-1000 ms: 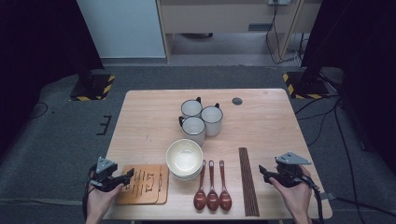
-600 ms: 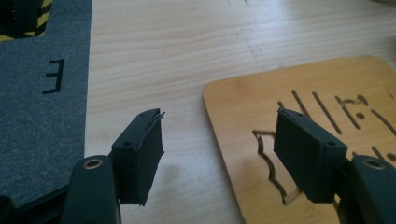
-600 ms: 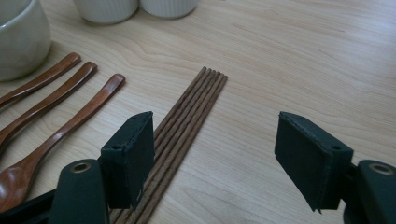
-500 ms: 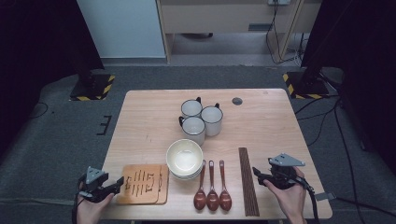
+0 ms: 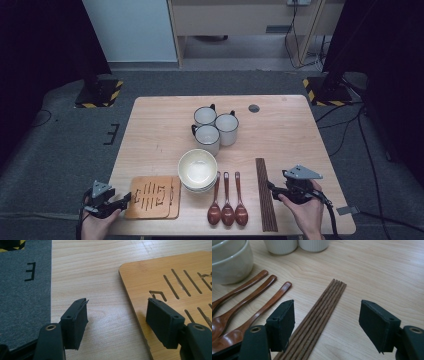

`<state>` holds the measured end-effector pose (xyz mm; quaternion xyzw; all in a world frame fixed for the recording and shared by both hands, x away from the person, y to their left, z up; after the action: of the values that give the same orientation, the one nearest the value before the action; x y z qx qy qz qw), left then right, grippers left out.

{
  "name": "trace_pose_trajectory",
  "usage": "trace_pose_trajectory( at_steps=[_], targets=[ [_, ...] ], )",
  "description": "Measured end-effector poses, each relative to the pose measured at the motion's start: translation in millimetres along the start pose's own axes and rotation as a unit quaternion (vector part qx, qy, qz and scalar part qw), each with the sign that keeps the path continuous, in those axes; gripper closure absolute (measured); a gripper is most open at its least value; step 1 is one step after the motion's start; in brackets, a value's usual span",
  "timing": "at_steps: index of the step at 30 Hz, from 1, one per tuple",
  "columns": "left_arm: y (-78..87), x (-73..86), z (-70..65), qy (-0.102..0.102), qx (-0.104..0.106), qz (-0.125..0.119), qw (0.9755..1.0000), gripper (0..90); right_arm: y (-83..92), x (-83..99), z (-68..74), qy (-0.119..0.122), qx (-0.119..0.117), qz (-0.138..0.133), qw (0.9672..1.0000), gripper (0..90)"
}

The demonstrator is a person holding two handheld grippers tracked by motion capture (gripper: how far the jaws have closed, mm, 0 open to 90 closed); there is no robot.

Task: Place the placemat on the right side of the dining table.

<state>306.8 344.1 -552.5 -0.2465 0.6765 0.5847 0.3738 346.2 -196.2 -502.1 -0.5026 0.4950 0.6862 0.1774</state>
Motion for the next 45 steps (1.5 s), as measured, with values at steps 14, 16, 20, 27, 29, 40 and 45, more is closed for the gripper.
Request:
trace_pose_trajectory(
  at_steps=[14,16,20,27,29,40,45],
  targets=[
    [-1.5,0.2,-2.3,-0.007,-0.006,-0.001,1.0000,33.0,-2.2,-16.5,31.8,-0.002,-0.019,-0.019,0.9996,30.1],
    [-1.4,0.3,-2.2,-0.005,-0.005,-0.001,1.0000,33.0,-2.6,-19.7,36.6,-0.002,-0.023,-0.022,0.9995,30.1],
    [-2.2,0.8,-1.8,-0.003,-0.004,0.001,1.0000,33.0,-6.3,-24.2,43.5,-0.002,-0.030,-0.023,0.9993,30.4],
    [-3.4,3.3,1.3,-0.002,-0.007,0.006,1.0000,33.0,-12.1,-29.3,66.1,0.000,-0.046,-0.027,0.9985,31.0],
    [-3.4,3.6,1.6,0.000,-0.007,0.005,1.0000,33.0,-13.5,-29.4,71.2,0.000,-0.051,-0.029,0.9983,30.9],
    [-3.5,3.6,1.8,0.001,-0.006,0.005,1.0000,33.0,-22.4,-24.6,98.5,-0.003,-0.078,-0.031,0.9964,30.9],
    [-3.5,3.6,1.9,0.001,-0.005,0.005,1.0000,33.0,-25.5,-21.9,103.2,-0.004,-0.081,-0.029,0.9963,32.0]
  ],
)
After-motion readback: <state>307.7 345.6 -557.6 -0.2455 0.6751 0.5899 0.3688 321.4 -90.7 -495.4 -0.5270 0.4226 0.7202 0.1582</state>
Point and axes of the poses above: each handheld gripper's, and its own axes: y roughly backward along the jaws, x roughly out of its underside, z roughly to its left, the point moved 5 cm from there along -y, roughly forward along the jaws, and after that the axes turned 8 degrees about -z, right-handed, at the moved point
